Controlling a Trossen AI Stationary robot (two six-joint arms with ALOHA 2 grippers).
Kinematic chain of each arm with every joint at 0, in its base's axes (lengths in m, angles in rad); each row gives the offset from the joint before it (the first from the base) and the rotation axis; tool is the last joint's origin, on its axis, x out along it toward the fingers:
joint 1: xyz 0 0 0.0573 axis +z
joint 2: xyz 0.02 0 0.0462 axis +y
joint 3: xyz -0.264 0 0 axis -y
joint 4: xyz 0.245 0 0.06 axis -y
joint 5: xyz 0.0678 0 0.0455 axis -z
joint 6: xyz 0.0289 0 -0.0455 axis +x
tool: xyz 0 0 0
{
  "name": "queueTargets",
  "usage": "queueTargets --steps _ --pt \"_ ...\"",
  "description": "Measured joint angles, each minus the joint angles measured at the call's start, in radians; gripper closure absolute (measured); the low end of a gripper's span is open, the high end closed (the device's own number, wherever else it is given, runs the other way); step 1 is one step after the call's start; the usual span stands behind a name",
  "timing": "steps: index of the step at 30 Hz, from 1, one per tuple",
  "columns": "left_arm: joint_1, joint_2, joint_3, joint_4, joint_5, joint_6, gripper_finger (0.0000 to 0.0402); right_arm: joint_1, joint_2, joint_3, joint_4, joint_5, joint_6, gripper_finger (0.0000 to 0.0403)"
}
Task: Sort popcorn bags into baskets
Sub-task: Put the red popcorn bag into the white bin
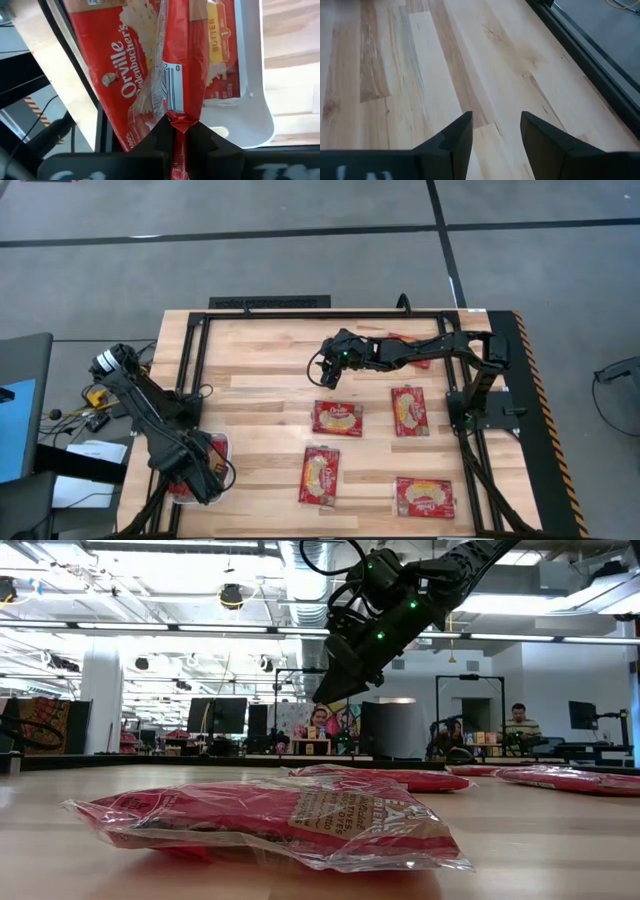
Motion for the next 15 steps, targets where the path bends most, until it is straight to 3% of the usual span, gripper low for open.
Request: queueTargets --steps 15 --pt "0.0 0.0 0.0 -0.049 -0.076 0.019 0.0351 0.001 0.0 0.0 -0.014 0.0 -0.015 0.0215"
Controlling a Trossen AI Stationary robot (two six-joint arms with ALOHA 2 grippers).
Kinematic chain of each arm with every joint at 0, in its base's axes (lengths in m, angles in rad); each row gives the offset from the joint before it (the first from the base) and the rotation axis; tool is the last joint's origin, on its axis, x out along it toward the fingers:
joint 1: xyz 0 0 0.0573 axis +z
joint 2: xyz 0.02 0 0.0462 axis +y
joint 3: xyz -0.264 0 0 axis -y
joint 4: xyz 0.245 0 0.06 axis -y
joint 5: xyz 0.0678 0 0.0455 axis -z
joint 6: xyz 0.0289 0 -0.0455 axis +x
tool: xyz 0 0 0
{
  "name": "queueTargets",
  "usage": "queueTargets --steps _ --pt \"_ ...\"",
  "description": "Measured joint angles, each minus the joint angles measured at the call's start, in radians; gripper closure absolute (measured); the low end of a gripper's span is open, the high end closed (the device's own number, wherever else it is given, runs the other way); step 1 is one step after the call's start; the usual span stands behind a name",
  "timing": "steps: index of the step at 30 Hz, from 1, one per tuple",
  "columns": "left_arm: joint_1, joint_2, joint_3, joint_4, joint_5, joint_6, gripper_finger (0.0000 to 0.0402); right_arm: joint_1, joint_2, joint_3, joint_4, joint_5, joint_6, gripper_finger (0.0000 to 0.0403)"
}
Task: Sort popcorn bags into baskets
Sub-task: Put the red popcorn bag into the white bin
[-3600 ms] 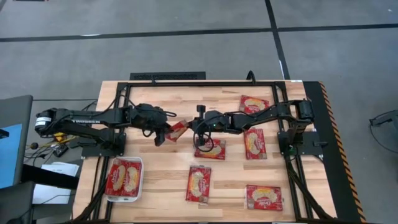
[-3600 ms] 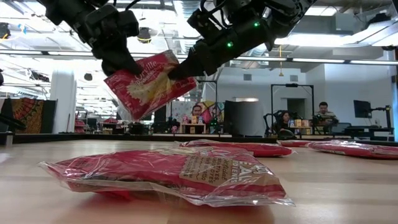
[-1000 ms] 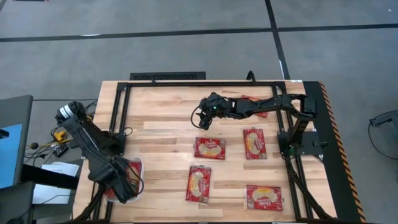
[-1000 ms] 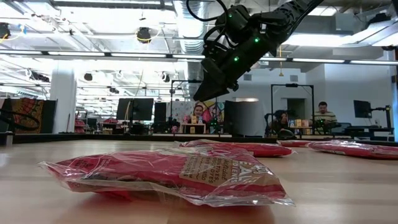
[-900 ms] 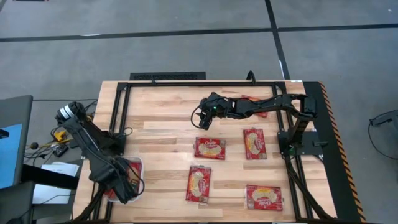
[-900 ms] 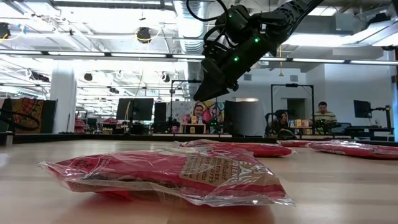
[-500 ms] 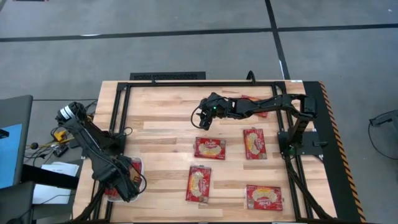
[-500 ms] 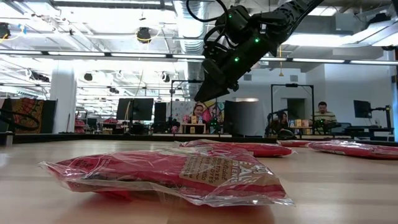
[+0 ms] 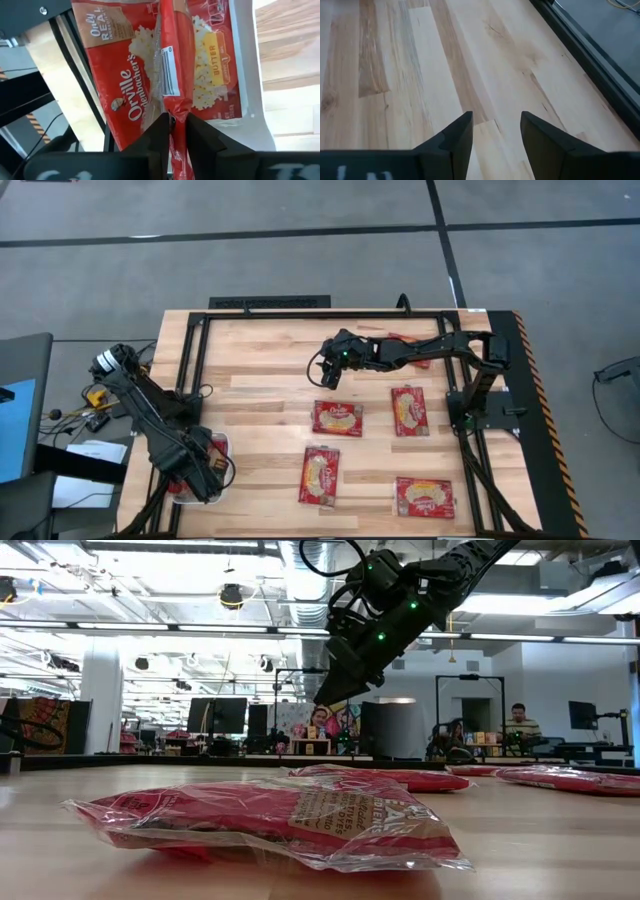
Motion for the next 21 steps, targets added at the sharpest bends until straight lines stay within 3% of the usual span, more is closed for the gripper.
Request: queueTargets --steps 12,21 --pt "0.0 0.0 0.0 -0.058 0.039 0.006 0.0338 0.0 0.0 0.0 -0.009 0.0 0.0 0.0211" --pt "0.033 -0.001 0.0 -0.094 -0.003 0.009 0.0338 0.001 0.0 0.0 -0.009 0.0 0.001 0.0219"
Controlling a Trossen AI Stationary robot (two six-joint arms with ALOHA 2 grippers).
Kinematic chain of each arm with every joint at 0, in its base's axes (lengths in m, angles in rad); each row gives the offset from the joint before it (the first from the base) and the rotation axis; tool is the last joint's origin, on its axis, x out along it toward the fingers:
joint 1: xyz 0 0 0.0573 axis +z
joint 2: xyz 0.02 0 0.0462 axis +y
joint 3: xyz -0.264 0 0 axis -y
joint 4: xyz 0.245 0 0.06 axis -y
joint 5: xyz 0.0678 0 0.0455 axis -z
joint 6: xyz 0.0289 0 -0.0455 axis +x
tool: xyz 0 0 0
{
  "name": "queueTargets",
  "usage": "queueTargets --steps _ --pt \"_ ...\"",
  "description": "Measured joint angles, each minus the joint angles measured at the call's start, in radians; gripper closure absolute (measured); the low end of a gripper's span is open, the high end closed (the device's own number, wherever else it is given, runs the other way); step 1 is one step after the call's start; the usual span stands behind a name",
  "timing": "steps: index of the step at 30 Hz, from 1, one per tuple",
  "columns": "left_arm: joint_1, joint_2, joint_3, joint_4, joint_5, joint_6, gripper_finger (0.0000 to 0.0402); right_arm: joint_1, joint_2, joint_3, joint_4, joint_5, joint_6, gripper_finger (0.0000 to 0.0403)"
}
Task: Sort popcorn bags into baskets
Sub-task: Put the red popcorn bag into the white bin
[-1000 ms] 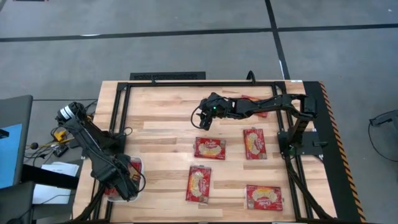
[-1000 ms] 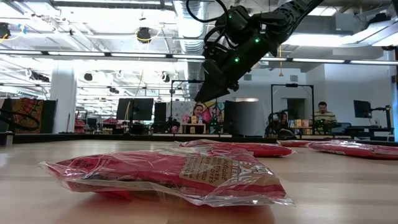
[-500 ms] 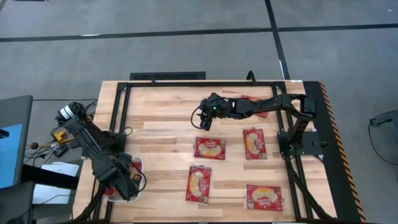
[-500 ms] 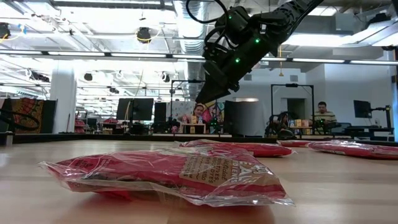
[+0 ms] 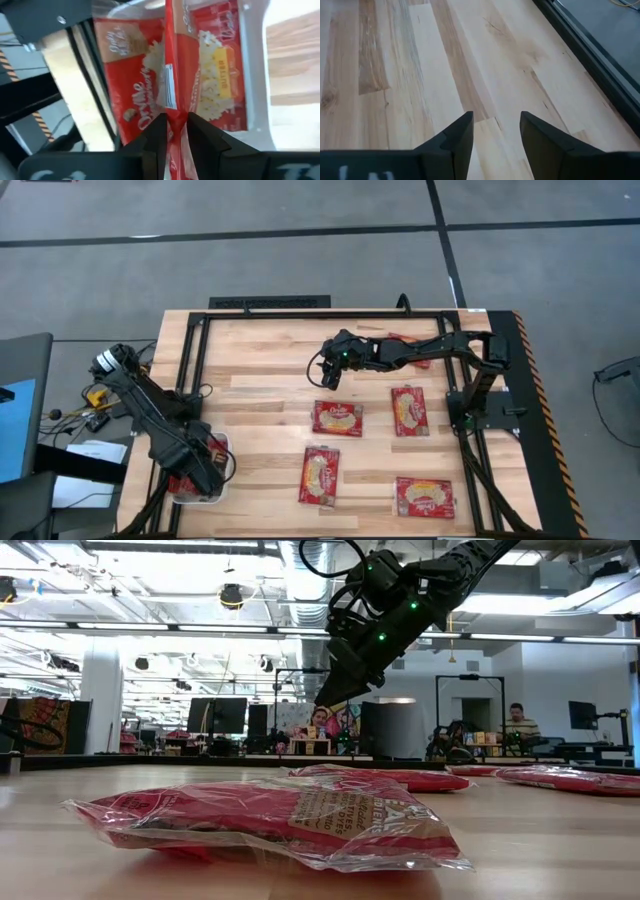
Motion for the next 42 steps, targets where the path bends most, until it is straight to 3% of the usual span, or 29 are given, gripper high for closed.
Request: queueTargets --steps 15,32,36,42 --pt "0.0 0.0 0.0 -0.063 -0.004 0.051 0.0338 0.0 0.0 0.0 0.0 0.0 -0.008 0.0216" --pt "0.083 0.0 0.0 -0.08 -0.138 0.2 0.0338 0.005 0.0 0.0 -0.005 -0.004 -0.008 0.0216" --pt "0.117 0.0 0.0 0.013 -0.214 0.286 0.0338 0.015 0.0 0.0 -0.022 -0.047 -0.009 0.0223" --pt "0.138 -0.002 -0.049 0.291 -0.313 0.362 0.0338 0.019 0.0 0.0 -0.023 -0.052 -0.003 0.0238"
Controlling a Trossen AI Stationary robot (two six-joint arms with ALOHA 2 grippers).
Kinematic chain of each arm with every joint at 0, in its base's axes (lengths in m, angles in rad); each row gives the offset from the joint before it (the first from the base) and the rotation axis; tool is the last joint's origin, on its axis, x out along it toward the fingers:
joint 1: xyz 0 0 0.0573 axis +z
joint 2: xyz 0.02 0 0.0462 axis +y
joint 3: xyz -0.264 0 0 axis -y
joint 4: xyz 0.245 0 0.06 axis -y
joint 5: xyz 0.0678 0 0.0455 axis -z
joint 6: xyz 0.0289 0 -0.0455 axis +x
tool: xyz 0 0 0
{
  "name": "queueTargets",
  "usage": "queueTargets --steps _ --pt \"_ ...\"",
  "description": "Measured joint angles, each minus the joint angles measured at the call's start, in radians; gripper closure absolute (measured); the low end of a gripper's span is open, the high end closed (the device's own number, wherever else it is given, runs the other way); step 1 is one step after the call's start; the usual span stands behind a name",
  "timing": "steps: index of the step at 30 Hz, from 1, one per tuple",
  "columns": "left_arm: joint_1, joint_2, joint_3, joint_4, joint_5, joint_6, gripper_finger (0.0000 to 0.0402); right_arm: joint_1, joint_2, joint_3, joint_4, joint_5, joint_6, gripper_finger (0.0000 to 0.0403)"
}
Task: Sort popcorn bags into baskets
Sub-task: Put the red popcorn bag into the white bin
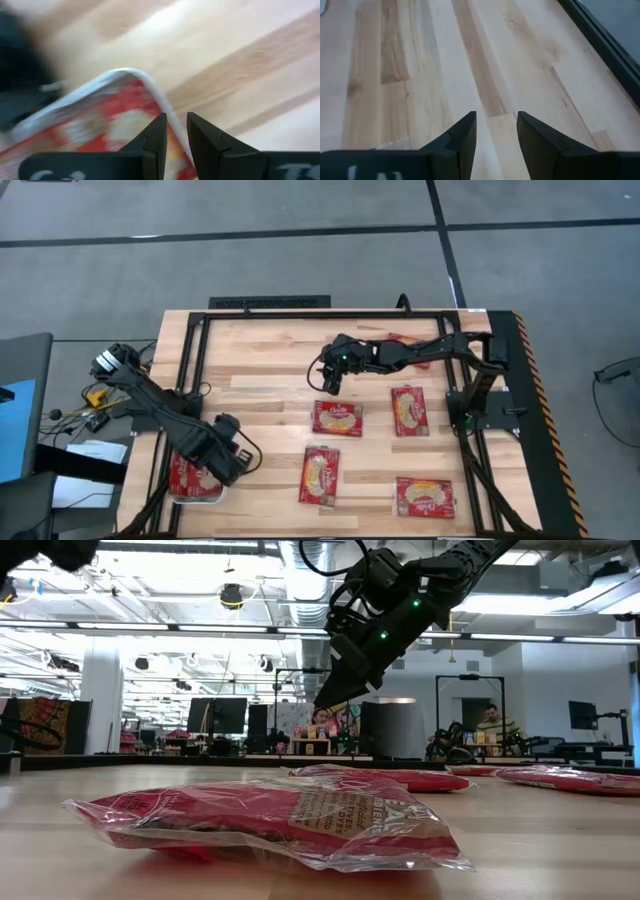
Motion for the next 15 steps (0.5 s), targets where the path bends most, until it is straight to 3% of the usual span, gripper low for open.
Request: queueTargets --steps 7,15 --pt "-0.019 0.001 -0.148 0.152 0.124 -0.058 0.0338 0.0 0.0 0.0 -0.009 0.001 0.0 0.025" --pt "-0.035 0.001 -0.156 0.172 0.148 -0.08 0.0338 -0.013 0.0 0.0 -0.013 0.004 0.0 0.0257"
